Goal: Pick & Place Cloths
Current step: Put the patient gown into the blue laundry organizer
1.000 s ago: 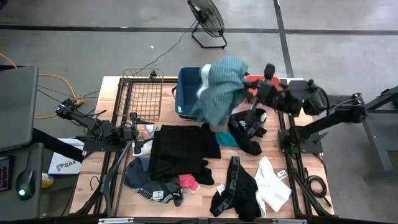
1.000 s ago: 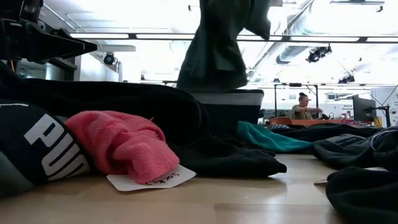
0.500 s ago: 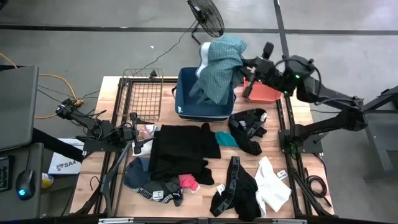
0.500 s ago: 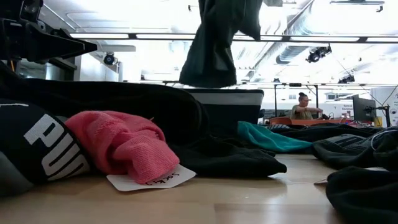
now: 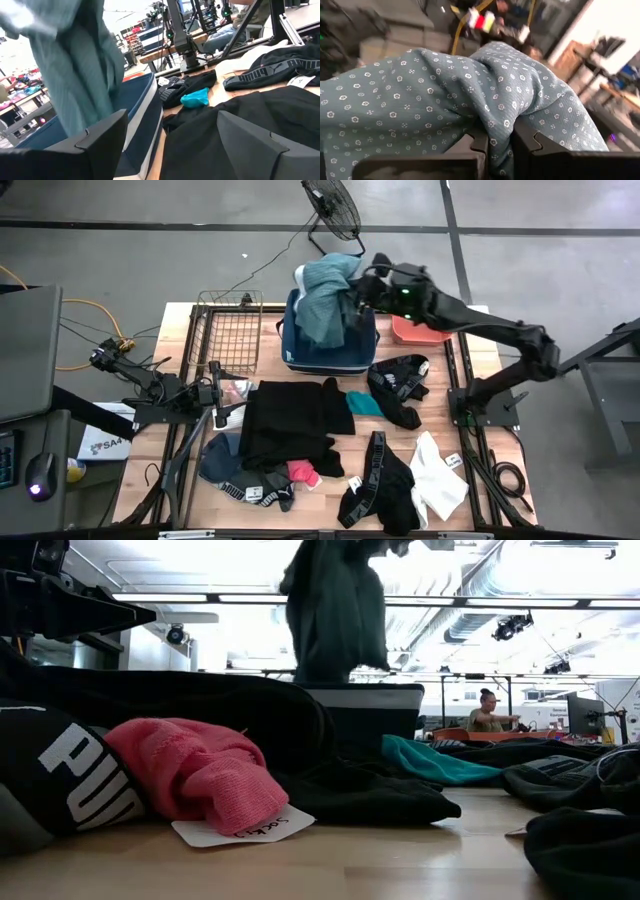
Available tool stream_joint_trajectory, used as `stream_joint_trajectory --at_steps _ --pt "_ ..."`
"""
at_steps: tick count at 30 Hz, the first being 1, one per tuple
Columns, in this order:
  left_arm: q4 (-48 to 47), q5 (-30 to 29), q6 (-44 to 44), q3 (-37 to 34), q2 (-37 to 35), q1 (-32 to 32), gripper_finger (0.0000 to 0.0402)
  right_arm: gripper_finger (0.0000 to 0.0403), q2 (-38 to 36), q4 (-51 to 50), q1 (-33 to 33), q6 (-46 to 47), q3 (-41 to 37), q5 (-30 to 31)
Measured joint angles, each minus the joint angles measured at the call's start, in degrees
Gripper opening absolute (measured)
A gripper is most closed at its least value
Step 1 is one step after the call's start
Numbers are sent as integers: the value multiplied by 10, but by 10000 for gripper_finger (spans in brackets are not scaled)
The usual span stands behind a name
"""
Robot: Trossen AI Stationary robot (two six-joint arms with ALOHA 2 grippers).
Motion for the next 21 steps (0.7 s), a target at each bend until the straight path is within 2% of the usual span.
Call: stream_joint_trajectory --at_steps 7,12,21 --pt "0 0 0 0 0 0 300 28 82 -2 -31 32 0 9" --pt "0 0 0 0 0 0 300 28 126 -22 -47 105 0 6" --pt "0 0 0 0 0 0 300 28 150 -105 -66 206 0 -60"
